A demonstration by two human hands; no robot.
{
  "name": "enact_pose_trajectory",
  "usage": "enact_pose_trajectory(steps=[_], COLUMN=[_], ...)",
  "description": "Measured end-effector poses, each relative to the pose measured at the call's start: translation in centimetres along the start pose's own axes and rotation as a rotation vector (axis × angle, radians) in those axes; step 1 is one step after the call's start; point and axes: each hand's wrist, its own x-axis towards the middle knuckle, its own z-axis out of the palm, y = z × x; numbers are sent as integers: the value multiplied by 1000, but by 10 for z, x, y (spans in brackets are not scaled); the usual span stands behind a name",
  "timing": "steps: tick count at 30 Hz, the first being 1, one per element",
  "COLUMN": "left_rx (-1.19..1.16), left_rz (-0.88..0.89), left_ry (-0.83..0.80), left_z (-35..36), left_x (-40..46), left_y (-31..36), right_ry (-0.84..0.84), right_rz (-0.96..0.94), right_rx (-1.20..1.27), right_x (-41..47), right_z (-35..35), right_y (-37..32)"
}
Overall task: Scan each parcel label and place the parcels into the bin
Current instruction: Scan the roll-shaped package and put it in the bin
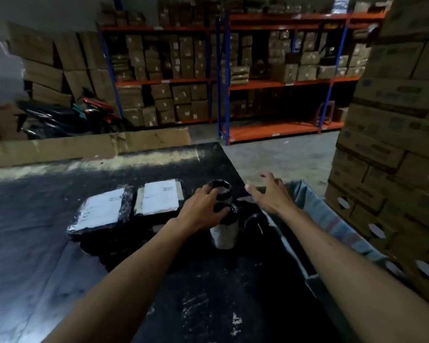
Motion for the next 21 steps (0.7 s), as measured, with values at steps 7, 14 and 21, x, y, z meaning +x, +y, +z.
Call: enact_pose_trajectory(steps=[7, 14, 21], left_rx=[177, 171, -367], left_rz=[98, -33, -357], left_ry=[-208, -322, 97], left_z=[47, 56, 54], left_x=[10, 15, -5], left_y=[24, 29, 8], right_ry=[-235, -218, -288], right_rz=[293, 275, 340], right_rx=[-4, 220, 655], right_x=[1, 8, 13], right_z=[53, 86, 75], right_y=[66, 98, 103])
